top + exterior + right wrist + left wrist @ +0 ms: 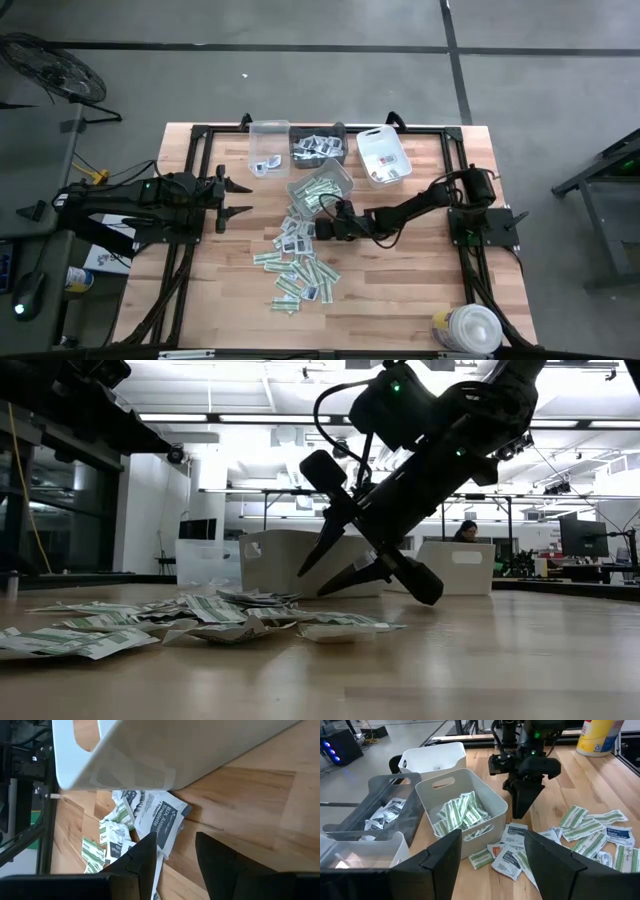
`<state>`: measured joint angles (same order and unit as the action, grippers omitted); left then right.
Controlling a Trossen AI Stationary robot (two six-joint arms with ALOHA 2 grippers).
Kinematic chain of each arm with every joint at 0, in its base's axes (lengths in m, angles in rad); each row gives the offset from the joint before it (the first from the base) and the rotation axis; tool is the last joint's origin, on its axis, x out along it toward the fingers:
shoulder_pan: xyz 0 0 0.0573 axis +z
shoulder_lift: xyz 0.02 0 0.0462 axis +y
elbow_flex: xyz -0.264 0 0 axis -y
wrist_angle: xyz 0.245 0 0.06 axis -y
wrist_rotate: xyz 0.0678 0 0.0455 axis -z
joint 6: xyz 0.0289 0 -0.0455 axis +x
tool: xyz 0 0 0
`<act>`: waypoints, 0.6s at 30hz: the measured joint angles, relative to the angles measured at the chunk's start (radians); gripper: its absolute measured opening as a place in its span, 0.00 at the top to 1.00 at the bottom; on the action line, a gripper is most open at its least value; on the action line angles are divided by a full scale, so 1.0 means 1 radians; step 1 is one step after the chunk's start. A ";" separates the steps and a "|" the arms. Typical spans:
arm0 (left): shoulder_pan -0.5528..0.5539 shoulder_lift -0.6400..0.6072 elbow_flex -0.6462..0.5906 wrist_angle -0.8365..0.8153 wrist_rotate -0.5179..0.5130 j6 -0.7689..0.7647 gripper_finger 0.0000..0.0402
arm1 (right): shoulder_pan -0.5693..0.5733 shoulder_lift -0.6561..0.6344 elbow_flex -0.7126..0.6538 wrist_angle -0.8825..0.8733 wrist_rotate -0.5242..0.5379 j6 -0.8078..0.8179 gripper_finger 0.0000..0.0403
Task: Pick & Place First Aid Supplies
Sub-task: Put the towelette pack into the black bin
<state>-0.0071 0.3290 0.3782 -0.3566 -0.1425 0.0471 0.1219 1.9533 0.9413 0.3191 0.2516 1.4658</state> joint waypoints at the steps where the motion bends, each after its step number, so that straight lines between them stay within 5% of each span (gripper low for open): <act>1: 0.000 0.000 0.000 -0.002 0.000 0.000 0.46 | 0.000 0.000 0.000 0.000 0.000 0.000 0.68; 18: 0.000 0.000 0.000 -0.006 0.000 0.000 0.46 | -0.001 0.041 0.026 -0.001 -0.039 0.062 0.68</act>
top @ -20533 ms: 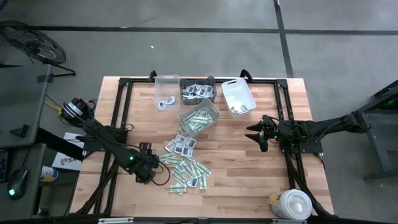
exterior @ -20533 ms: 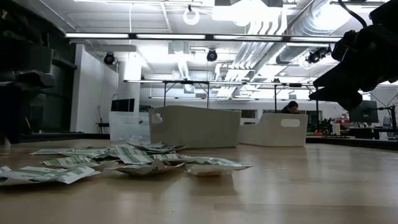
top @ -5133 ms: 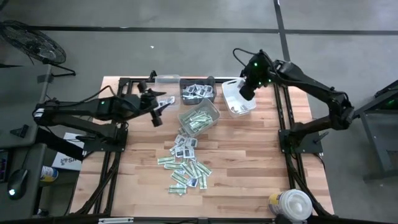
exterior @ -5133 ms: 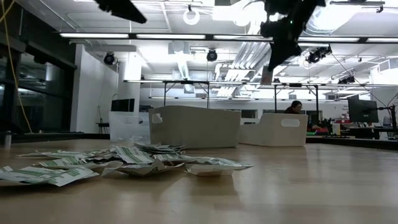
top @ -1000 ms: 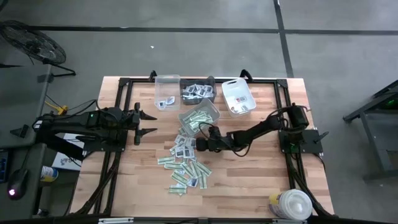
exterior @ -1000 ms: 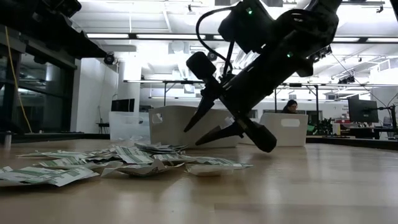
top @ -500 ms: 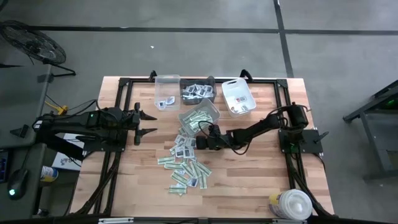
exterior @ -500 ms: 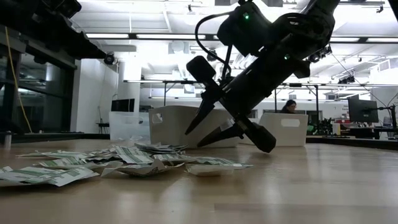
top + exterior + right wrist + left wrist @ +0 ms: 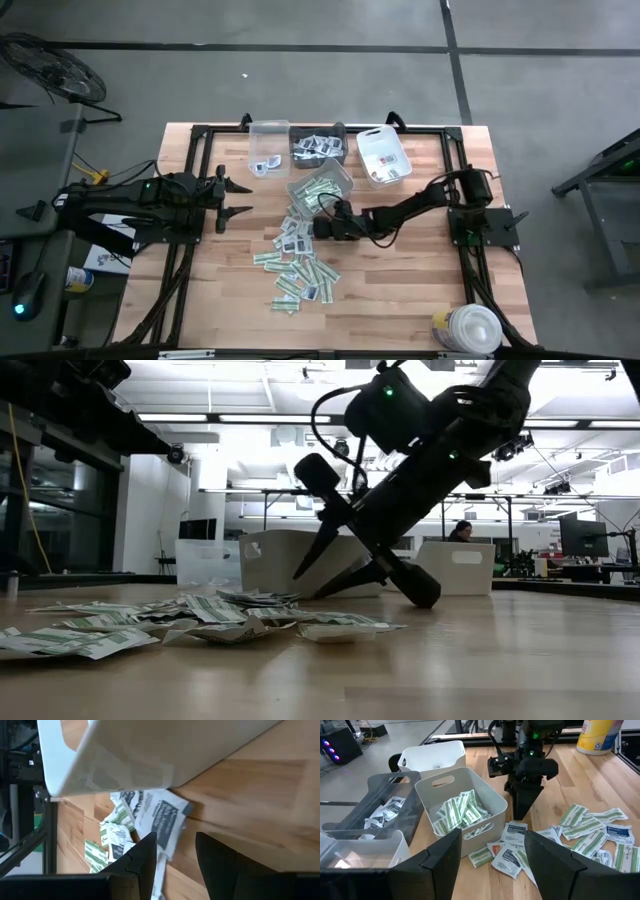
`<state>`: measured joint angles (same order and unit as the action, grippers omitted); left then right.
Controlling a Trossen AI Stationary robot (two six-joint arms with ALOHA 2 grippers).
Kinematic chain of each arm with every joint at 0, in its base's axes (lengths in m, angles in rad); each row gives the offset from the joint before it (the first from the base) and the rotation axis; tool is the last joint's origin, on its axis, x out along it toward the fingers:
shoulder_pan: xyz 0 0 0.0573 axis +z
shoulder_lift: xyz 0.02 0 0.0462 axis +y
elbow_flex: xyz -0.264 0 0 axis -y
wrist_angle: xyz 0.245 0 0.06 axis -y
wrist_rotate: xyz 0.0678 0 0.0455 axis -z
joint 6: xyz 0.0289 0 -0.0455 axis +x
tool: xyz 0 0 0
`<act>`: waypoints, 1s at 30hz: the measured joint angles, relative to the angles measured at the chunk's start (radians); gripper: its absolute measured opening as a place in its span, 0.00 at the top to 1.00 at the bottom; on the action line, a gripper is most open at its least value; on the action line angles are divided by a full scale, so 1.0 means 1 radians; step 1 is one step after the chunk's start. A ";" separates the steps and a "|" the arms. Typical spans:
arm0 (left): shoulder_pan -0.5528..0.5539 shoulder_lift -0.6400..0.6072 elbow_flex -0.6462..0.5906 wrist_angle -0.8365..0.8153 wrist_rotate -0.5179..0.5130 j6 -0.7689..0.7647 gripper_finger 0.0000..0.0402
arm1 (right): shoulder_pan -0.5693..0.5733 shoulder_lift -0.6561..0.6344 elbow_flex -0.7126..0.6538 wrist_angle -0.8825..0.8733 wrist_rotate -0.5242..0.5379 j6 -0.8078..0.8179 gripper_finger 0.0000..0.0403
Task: Pick & Place First Aid Supplies
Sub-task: Put the towelette pack into the black bin
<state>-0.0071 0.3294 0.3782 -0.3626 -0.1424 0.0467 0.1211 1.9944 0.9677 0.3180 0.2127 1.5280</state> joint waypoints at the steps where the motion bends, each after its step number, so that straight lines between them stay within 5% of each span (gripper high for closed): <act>1: 0.000 0.000 0.000 0.001 0.000 0.000 0.46 | 0.000 0.007 0.012 0.000 -0.003 0.001 0.68; 20: 0.000 0.000 0.000 0.000 0.000 -0.001 0.46 | -0.024 0.023 0.085 -0.117 -0.011 -0.030 0.70; 30: 0.000 0.000 0.000 0.000 0.000 -0.004 0.46 | -0.027 0.023 0.085 -0.121 -0.010 -0.067 0.89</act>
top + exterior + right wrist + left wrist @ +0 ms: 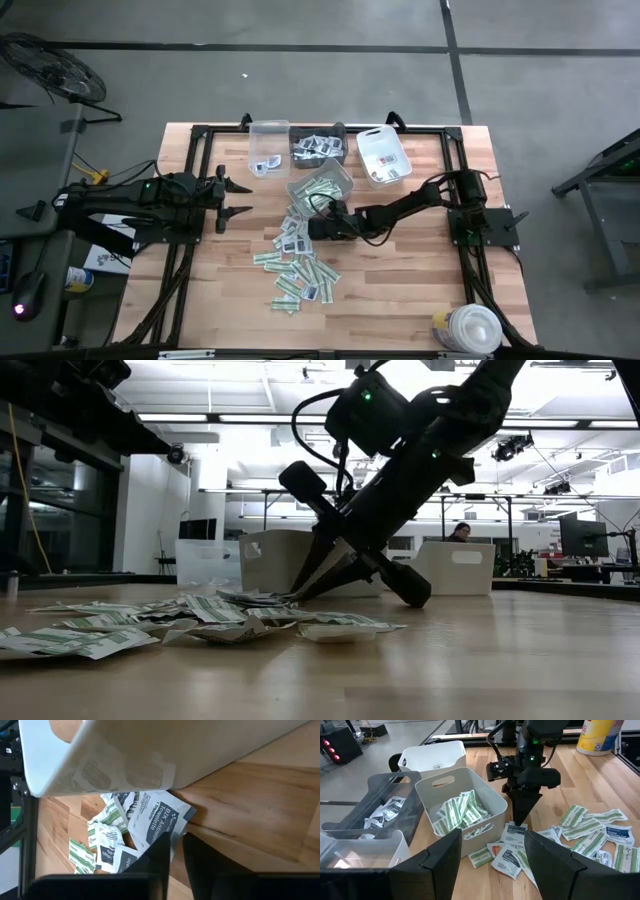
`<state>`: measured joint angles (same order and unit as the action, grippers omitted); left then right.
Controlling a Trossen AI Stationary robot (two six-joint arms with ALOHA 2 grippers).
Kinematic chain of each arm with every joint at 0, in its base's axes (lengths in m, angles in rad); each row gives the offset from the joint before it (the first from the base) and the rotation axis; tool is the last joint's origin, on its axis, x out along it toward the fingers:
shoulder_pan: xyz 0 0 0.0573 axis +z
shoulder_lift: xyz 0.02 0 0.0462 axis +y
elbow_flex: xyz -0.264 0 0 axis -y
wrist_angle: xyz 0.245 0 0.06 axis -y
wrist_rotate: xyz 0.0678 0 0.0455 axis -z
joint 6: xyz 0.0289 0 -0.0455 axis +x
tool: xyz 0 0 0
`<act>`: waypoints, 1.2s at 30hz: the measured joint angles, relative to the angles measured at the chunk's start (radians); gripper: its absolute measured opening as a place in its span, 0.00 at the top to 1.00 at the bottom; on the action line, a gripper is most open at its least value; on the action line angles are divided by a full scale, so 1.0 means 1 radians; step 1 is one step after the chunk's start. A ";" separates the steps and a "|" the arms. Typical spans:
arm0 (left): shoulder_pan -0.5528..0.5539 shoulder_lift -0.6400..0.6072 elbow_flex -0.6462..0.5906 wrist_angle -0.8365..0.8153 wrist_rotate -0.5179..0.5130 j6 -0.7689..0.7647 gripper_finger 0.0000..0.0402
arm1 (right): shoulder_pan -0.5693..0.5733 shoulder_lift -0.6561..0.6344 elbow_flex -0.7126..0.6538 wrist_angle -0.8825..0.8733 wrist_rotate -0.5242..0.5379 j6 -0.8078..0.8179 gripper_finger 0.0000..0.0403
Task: Pick & Place First Aid Supplies
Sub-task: Put the towelette pack into the black bin
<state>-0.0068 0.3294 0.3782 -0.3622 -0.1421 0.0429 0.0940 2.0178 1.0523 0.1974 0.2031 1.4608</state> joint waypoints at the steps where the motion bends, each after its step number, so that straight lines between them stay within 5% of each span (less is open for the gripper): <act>1: 0.000 0.000 0.000 0.000 0.000 0.000 0.46 | 0.000 0.000 0.000 0.000 0.000 -0.002 0.92; 5: 0.000 0.000 0.000 0.000 0.000 0.000 0.46 | 0.000 0.000 0.000 0.000 0.000 -0.025 0.99; 20: 0.000 0.000 0.000 0.000 0.000 -0.002 0.46 | 0.038 -0.012 -0.002 0.000 -0.036 -0.048 1.00; 36: 0.000 0.000 0.000 -0.007 0.003 -0.007 0.46 | 0.057 -0.162 -0.001 -0.099 0.022 -0.159 1.00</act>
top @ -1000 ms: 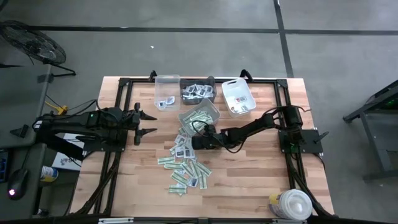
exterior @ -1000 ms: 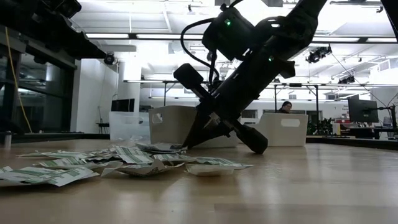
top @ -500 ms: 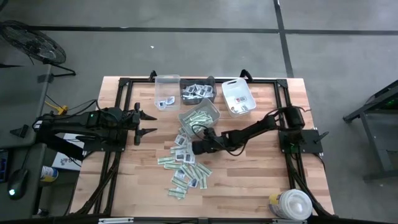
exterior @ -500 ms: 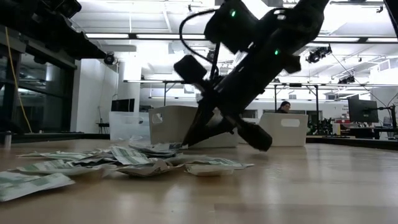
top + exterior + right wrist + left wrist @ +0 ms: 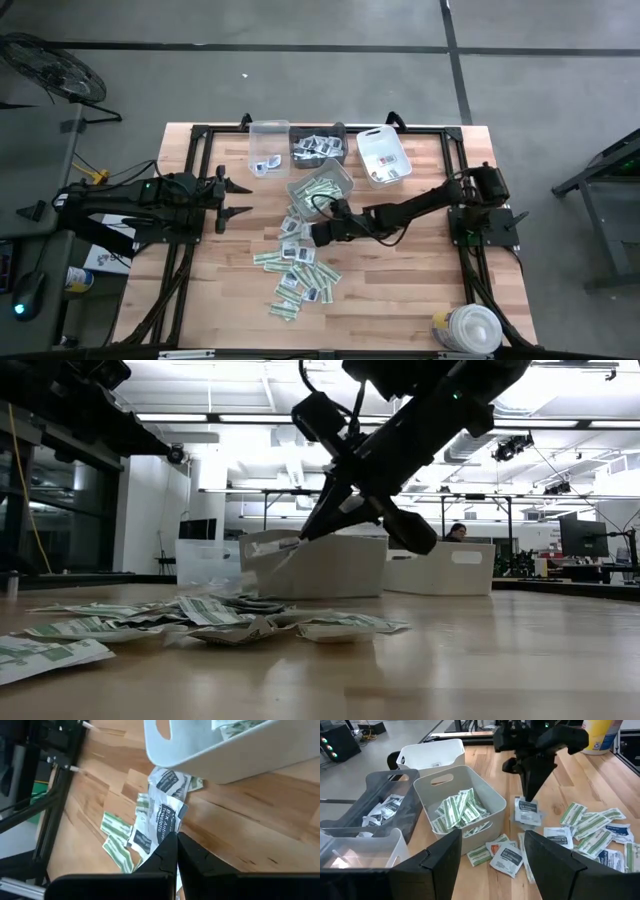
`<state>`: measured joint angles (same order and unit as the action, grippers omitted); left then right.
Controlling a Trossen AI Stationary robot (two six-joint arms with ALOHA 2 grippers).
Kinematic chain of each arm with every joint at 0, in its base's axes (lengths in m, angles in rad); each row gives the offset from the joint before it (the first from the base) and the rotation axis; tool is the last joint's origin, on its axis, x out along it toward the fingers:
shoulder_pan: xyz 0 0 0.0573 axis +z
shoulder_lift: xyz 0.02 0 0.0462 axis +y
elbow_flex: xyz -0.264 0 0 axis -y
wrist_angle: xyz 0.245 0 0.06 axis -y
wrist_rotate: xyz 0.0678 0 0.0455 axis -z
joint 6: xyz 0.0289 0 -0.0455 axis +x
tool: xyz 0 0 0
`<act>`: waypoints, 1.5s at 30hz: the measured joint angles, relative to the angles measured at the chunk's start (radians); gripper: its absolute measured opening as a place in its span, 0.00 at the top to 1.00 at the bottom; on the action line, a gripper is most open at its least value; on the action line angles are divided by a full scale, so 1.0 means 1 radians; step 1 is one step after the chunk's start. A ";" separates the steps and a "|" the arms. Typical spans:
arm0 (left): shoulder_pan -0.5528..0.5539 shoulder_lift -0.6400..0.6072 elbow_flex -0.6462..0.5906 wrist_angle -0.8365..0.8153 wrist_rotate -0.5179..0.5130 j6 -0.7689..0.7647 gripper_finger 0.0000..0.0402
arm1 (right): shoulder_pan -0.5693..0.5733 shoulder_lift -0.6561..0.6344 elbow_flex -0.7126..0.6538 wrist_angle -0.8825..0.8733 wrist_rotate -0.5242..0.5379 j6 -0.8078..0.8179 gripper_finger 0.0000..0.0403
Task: Pick & Place First Aid Supplies
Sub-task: Put the towelette pack into the black bin
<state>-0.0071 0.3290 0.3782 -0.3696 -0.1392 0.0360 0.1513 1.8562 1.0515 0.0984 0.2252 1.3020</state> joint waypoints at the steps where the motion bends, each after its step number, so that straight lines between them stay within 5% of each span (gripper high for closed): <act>1: 0.000 0.000 0.000 0.001 0.000 0.000 0.46 | 0.000 -0.001 0.000 -0.001 -0.011 -0.001 1.00; 24: 0.000 0.000 0.000 0.000 0.001 -0.019 0.46 | 0.013 -0.002 0.000 -0.013 -0.090 -0.146 1.00; 31: 0.000 0.000 0.000 0.000 0.003 -0.036 0.46 | 0.013 -0.002 0.000 -0.018 -0.101 -0.313 1.00; 45: 0.000 0.125 0.001 0.100 0.196 -0.078 0.46 | 0.011 -0.002 0.000 -0.019 -0.019 -0.372 1.00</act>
<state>-0.0071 0.4536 0.3790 -0.2695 0.0566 -0.0416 0.1625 1.8538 1.0519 0.0795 0.2066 0.9297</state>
